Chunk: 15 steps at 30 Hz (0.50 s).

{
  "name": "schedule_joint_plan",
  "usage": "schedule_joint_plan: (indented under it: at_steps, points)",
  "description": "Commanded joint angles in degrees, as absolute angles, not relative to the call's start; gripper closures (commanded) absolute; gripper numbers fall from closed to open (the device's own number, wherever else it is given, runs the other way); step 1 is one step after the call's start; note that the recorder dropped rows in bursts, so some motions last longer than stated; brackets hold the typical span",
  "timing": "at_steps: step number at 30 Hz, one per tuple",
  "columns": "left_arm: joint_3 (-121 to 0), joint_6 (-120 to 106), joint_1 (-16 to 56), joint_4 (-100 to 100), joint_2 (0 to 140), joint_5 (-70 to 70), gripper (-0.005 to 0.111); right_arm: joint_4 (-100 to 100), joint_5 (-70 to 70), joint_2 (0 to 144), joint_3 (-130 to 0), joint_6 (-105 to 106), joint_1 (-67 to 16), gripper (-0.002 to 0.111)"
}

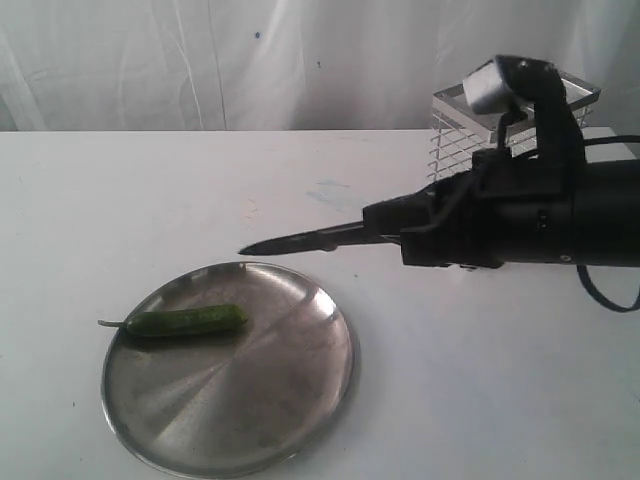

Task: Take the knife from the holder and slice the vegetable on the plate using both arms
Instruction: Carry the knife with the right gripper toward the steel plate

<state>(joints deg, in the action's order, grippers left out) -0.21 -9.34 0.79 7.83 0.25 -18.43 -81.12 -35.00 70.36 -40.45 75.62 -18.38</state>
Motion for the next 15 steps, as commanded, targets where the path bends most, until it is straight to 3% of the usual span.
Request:
schedule_joint_plan:
  at_steps: [1, 7, 15]
  points:
    - [0.0, -9.0, 0.7, 8.5, 0.0, -18.9, 0.107, -61.2, -22.4, 69.8, -40.6, 42.8, -19.9, 0.108]
    - [0.0, -9.0, 0.7, 8.5, 0.0, -18.9, 0.107, -33.6, -9.1, 69.8, -39.5, 4.4, -26.1, 0.108]
    - [0.0, -9.0, 0.7, 8.5, 0.0, -18.9, 0.107, -28.5, 13.2, 69.8, -30.7, -20.5, -34.3, 0.108]
